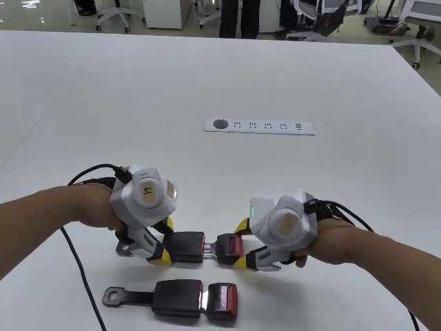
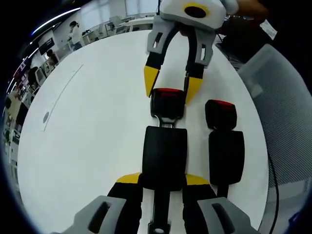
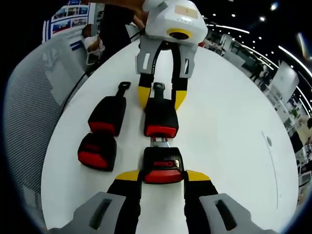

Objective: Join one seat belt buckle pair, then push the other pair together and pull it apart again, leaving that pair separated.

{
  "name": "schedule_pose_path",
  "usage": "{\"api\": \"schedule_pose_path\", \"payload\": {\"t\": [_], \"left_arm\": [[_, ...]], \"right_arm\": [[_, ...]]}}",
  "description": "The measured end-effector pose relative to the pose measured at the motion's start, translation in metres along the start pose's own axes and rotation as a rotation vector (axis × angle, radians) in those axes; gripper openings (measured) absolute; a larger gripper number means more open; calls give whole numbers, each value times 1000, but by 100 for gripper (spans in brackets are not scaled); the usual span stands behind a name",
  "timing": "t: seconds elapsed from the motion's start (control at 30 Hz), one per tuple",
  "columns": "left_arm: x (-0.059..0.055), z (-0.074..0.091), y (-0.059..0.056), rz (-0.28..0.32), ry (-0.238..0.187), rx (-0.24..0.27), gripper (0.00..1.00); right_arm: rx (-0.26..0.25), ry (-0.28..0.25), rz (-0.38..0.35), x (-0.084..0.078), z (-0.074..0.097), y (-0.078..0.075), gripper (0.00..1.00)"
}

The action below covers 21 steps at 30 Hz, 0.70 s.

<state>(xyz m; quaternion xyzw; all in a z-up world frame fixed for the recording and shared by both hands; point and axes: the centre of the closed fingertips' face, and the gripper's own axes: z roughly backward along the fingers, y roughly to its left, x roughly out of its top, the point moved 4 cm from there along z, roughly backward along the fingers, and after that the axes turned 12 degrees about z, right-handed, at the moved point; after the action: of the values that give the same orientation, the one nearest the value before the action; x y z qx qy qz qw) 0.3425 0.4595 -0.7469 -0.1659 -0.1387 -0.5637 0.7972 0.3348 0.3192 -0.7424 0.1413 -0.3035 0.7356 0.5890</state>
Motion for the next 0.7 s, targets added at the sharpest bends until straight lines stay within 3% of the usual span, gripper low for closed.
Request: {"api": "schedule_pose_path", "payload": {"t": [0.7], "left_arm": [[2, 1, -3, -15, -11, -4, 32]], "right_arm": [[12, -2, -29, 2, -2, 0, 28]]}}
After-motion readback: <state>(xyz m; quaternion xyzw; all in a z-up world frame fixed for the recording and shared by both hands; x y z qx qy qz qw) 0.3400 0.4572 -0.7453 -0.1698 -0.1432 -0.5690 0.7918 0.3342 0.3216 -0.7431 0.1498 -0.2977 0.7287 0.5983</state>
